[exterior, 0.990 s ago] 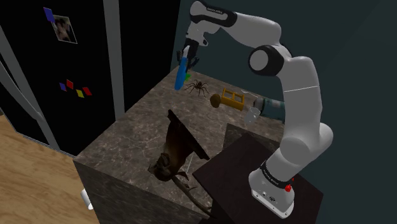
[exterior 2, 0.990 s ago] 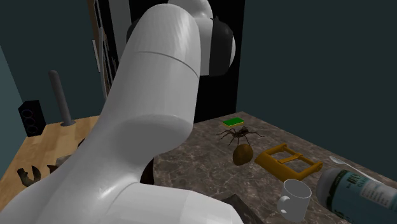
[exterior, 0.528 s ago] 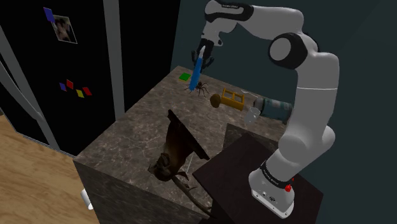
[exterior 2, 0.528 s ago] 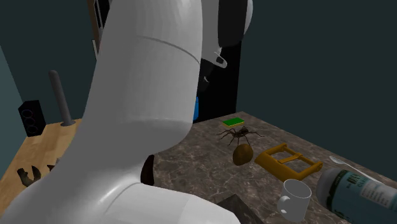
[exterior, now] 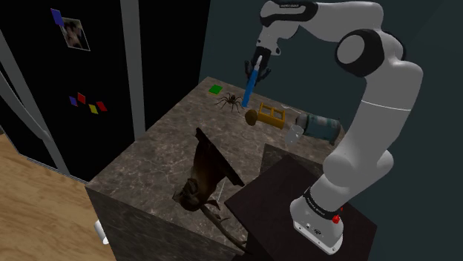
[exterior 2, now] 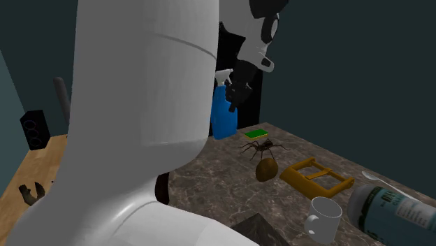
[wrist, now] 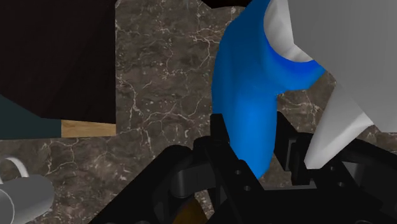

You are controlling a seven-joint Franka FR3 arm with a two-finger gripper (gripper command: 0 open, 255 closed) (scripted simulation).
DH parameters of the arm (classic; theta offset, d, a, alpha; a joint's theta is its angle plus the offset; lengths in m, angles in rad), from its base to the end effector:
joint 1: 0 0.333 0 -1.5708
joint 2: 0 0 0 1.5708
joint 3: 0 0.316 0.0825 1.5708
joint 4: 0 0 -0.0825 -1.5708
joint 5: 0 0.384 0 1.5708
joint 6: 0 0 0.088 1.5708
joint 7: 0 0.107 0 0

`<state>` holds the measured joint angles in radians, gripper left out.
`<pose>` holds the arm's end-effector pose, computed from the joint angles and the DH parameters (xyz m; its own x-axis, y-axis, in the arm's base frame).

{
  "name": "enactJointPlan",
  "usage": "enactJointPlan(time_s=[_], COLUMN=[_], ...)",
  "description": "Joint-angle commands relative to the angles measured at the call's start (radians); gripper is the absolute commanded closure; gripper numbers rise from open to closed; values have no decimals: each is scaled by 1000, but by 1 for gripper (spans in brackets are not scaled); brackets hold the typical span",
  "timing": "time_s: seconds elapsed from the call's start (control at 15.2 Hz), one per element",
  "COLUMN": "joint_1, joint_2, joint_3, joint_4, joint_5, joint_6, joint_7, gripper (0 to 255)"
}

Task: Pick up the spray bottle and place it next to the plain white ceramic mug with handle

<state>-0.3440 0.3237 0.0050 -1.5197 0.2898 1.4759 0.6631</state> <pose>0.5915 -0.1741 0.4556 0.4607 -0.7647 -0.4505 -0.8564 -0.5163 0.0007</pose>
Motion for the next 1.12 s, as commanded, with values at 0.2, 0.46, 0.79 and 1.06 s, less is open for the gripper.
enactJointPlan(time_s=[0.2, 0.46, 0.79, 1.06], joint_1=[-61, -108, -167, -215], joint_2=[-88, -140, -184, -202], joint_3=[-42, -77, -125, -165], joint_4=[-83, -123, -144, -139], joint_5=[-27, -55, -95, -130], joint_6=[-32, -62, -106, -144], joint_7=[-97, -173, -272, -355], gripper=[255, 255, 255, 255])
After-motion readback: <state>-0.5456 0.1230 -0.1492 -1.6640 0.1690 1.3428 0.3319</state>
